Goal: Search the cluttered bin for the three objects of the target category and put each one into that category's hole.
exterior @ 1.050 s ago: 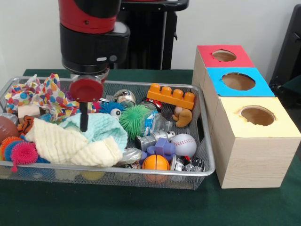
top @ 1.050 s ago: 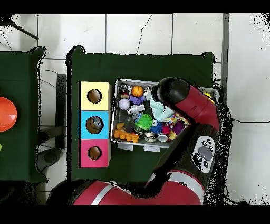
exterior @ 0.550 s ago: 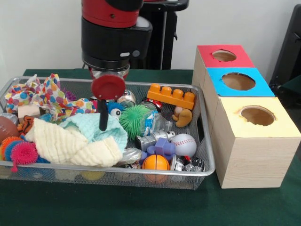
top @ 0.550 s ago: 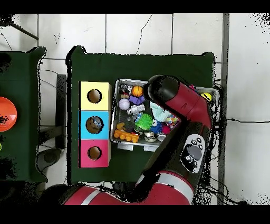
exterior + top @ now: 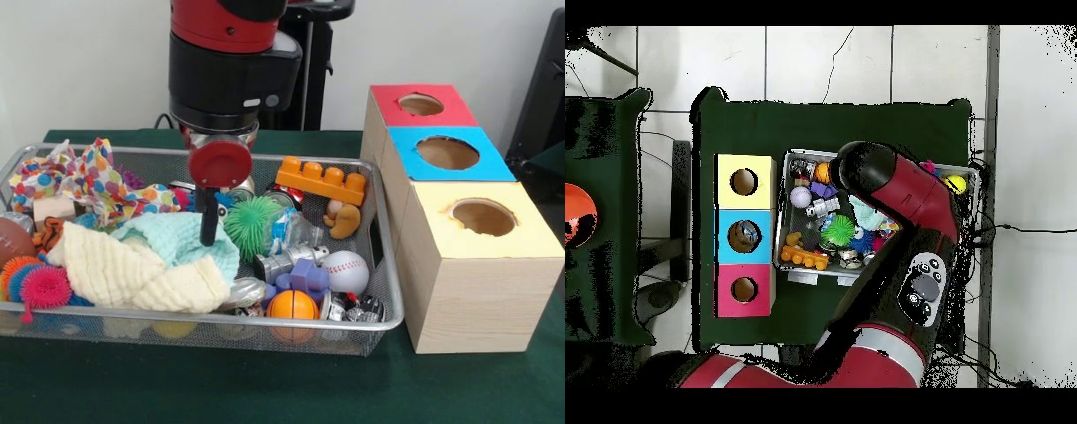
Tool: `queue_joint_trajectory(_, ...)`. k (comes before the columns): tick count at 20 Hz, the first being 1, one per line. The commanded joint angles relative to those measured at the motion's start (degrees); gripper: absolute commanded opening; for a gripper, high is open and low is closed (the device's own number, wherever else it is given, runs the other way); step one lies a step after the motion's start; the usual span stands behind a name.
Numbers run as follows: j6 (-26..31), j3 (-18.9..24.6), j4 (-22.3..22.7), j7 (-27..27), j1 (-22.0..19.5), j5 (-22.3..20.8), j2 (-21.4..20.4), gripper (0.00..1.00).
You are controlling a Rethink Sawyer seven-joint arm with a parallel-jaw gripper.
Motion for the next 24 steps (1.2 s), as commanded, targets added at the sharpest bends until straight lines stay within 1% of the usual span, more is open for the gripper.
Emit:
queue_joint_trajectory(1,6.7,7.1,3.3,10.2,0.6,1.8,0.3,1.0)
queue_joint_trajectory(10,5.3,6.6,5.3,12.6,2.5,3.2,0.0,1.0)
queue_joint_trajectory(14,5.0,6.4,5.9,12.8,3.0,3.9,0.0,1.0)
queue_joint_trajectory(24,4.5,6.1,6.3,13.1,2.9,4.6,0.6,1.0)
